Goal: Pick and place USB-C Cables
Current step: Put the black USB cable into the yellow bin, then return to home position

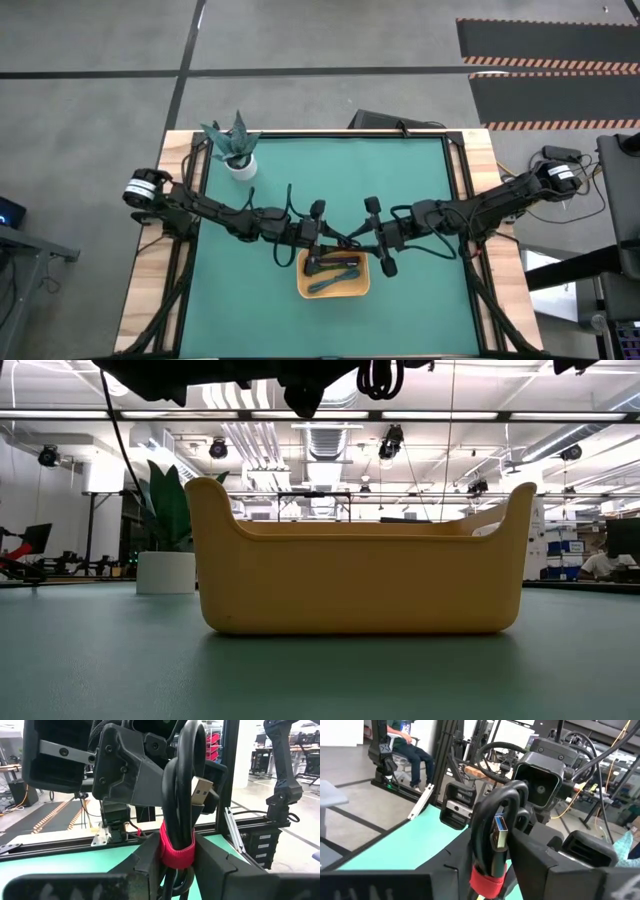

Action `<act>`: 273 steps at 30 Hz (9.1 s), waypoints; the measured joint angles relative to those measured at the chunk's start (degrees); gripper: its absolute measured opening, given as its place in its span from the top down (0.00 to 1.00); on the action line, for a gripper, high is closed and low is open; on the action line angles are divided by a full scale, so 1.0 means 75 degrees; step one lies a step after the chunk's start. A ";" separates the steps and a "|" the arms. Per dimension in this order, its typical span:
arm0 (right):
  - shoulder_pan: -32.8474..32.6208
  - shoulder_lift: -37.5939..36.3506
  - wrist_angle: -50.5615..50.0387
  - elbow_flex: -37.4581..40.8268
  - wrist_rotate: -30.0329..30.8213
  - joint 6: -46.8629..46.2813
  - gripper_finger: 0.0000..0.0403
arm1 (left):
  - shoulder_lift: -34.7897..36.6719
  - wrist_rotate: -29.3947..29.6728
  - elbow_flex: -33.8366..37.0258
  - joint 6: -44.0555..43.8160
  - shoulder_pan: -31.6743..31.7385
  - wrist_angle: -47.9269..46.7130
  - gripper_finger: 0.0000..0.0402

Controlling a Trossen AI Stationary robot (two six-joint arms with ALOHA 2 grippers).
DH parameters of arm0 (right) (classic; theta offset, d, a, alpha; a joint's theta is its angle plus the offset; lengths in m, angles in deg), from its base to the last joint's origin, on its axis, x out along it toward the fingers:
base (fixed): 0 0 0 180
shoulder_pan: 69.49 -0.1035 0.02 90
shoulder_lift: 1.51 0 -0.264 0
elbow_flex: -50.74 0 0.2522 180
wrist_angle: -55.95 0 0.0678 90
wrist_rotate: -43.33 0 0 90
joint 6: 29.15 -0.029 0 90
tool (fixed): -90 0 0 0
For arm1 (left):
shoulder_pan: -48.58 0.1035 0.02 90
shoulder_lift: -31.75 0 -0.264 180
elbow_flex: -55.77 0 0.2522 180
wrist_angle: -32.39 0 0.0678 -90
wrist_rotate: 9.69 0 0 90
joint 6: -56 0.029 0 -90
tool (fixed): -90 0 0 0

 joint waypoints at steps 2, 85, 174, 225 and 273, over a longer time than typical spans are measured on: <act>0.0000 -0.0015 -0.0006 0.0000 -0.0003 -0.0146 0.68 | 0.0000 0.0018 0.0000 -0.0003 0.0000 0.0003 0.80; -0.0003 -0.3313 -0.4914 0.0131 0.0012 -0.1676 0.44 | -0.2614 -0.0205 -0.6575 -0.5070 -0.0973 -1.2878 0.80; -0.0003 -0.3549 -0.5634 0.0157 0.0015 -0.1925 0.44 | -0.3258 -0.1629 -0.5371 -0.4389 -0.0192 -1.1473 0.80; -0.0003 -0.3549 -0.5633 0.0184 0.0015 -0.1932 0.44 | -0.3092 -0.2104 -0.5173 -0.4605 -0.0041 -1.1071 0.65; 0.0488 -0.3159 -0.2372 0.1477 0.0743 -0.0205 0.45 | 0.5343 0.0076 0.0967 0.1440 -0.0062 -0.7373 1.00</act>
